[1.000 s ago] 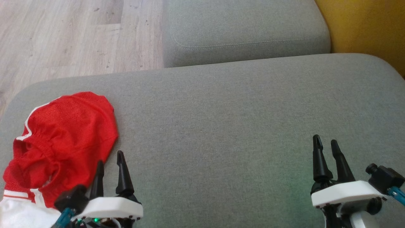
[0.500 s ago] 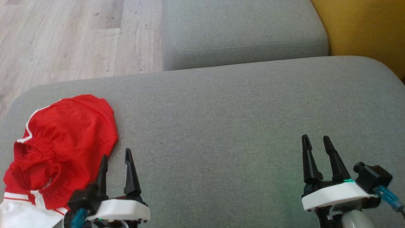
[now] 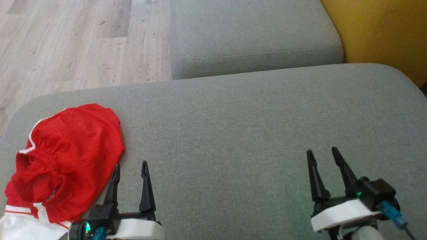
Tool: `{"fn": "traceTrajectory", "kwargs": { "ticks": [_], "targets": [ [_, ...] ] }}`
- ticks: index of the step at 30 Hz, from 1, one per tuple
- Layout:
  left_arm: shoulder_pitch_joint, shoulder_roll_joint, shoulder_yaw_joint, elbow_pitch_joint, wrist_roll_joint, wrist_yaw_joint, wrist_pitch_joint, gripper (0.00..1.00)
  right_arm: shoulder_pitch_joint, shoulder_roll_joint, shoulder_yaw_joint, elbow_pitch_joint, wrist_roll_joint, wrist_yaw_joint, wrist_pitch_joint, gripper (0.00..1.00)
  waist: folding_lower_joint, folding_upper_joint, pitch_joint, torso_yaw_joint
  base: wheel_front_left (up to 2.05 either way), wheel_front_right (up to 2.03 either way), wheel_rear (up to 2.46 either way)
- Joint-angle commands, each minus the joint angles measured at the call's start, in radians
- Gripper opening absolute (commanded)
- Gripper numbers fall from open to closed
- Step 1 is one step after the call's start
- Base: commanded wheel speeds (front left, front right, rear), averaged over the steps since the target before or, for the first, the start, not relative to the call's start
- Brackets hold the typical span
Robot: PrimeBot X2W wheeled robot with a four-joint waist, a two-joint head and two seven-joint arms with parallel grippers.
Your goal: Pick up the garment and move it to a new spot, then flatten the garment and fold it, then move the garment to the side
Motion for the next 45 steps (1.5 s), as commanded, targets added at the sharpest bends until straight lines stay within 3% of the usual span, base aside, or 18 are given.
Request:
{"fn": "traceTrajectory", "kwargs": {
  "ticks": [1, 13, 30, 35, 45],
  "targets": [
    [-0.03, 0.007, 0.019, -0.034, 0.037, 0.011, -0.016, 1.0, -0.018, -0.008, 0.028, -0.023, -0.038, 0.007, -0.017, 1.0, 0.0001, -0.0001, -0.002, 0.0, 0.0, 0.0, 0.0],
    [-0.025, 0.008, -0.002, -0.039, 0.167, 0.034, -0.049, 1.0, -0.019, -0.008, 0.047, -0.018, -0.176, 0.008, -0.05, 1.0, 0.0001, -0.0001, -0.01, 0.001, 0.0, 0.0, 0.0],
    [-0.018, 0.008, 0.01, -0.013, 0.173, 0.03, -0.049, 1.0, -0.011, -0.008, 0.046, 0.012, -0.166, 0.008, -0.05, 1.0, 0.0001, -0.0001, -0.023, 0.023, 0.0, 0.0, 0.0],
    [-0.016, 0.008, 0.018, -0.004, 0.186, 0.033, -0.049, 1.0, -0.004, -0.008, 0.052, 0.018, -0.155, 0.008, -0.05, 1.0, 0.0001, -0.0001, -0.018, 0.078, 0.0, 0.0, 0.0],
    [-0.014, 0.016, 0.058, -0.016, 0.207, 0.042, -0.049, 1.0, -0.004, -0.008, 0.05, 0.02, -0.133, 0.008, -0.05, 1.0, 0.0001, -0.0001, 0.011, 0.282, 0.0, 0.0, 0.0]
  ]
}}
